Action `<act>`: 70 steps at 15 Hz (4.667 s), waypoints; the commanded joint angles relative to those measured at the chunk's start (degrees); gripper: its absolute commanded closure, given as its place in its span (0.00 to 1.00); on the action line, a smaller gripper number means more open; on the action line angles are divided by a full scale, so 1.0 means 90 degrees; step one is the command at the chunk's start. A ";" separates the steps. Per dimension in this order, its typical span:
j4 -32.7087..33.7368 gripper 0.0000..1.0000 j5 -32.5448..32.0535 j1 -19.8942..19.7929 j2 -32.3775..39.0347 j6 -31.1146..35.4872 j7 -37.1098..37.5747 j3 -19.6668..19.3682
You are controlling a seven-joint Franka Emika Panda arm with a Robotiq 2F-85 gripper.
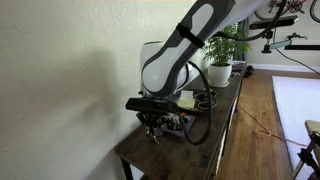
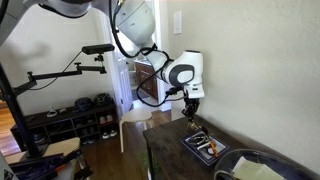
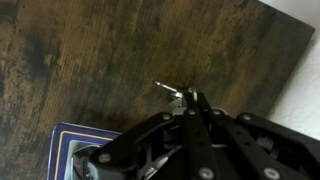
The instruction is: Pick the keys on the table and put them on the box
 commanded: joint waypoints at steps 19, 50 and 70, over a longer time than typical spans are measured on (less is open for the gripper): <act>-0.1118 0.96 -0.0023 -0.0015 -0.1789 0.0178 0.0013 -0.0310; -0.1263 0.97 0.0112 -0.0666 -0.1143 0.0033 -0.0114 -0.0625; -0.1432 0.00 0.0172 -0.0409 -0.1505 0.0053 -0.0048 -0.0511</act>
